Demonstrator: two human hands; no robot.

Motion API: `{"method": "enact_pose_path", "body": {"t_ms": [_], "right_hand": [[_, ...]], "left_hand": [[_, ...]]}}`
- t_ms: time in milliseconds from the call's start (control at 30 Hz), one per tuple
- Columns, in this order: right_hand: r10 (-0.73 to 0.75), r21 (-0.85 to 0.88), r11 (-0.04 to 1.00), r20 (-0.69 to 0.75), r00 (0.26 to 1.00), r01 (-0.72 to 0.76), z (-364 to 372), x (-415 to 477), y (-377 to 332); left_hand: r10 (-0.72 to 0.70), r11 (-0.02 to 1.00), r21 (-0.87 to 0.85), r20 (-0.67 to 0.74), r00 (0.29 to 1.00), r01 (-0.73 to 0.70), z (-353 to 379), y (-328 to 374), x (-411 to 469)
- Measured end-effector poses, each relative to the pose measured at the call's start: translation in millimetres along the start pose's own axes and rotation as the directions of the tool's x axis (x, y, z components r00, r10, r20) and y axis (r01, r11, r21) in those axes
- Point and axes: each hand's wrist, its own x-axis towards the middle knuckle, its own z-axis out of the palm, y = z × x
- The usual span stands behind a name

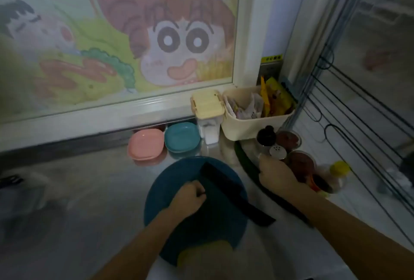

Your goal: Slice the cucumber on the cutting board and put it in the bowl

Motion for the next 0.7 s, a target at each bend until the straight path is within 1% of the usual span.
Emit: {"method": "enact_pose_path", "body": {"t_ms": [33, 67, 133, 267, 367, 533, 600, 633, 700], "right_hand": [[-0.011, -0.013, 1.0, 0.041, 0.999, 0.011, 6.8, 2.3, 3.1], [-0.014, 0.005, 1.0, 0.058, 0.998, 0.013, 14.5, 5.6, 6.6], [-0.012, -0.045, 0.999, 0.075, 0.997, 0.015, 35.5, 8.5, 11.7], [-0.01, -0.176, 0.984, 0.011, 1.0, 0.011, 60.5, 12.4, 10.6], [-0.006, -0.221, 0.975, -0.015, 1.0, 0.003, 66.9, 16.8, 12.7], [0.011, -0.225, 0.974, 0.07, 0.998, 0.005, 62.9, 18.8, 14.0], [0.003, -0.177, 0.984, 0.087, 0.996, 0.012, 59.2, 17.1, 13.1], [-0.001, -0.152, 0.988, 0.084, 0.996, 0.014, 55.6, 15.5, 11.3], [-0.02, -0.057, 0.998, 0.095, 0.995, 0.026, 42.4, 7.1, 3.4]], "left_hand": [[-0.009, 0.999, 0.045, 0.019, 1.0, 0.008, 7.9, -3.3, 0.2], [-0.015, 0.996, 0.092, 0.008, 1.0, 0.015, 13.8, -5.1, 1.1], [-0.017, 0.99, 0.142, -0.014, 1.0, 0.019, 22.7, -8.5, -2.2], [-0.009, 0.982, 0.191, -0.052, 0.999, 0.019, 26.9, -13.0, 1.7], [-0.043, 0.985, 0.163, -0.035, 0.998, 0.048, 28.4, -14.0, 2.9], [-0.079, 0.986, 0.149, -0.016, 0.997, 0.08, 29.8, -7.9, 0.6], [-0.097, 0.99, 0.105, -0.008, 0.995, 0.097, 29.2, -2.6, -0.7], [-0.106, 0.993, 0.051, -0.007, 0.994, 0.106, 28.0, 1.6, -1.6], [-0.117, 0.985, -0.123, 0.021, 0.993, 0.118, 25.0, 13.2, -4.3]]}}
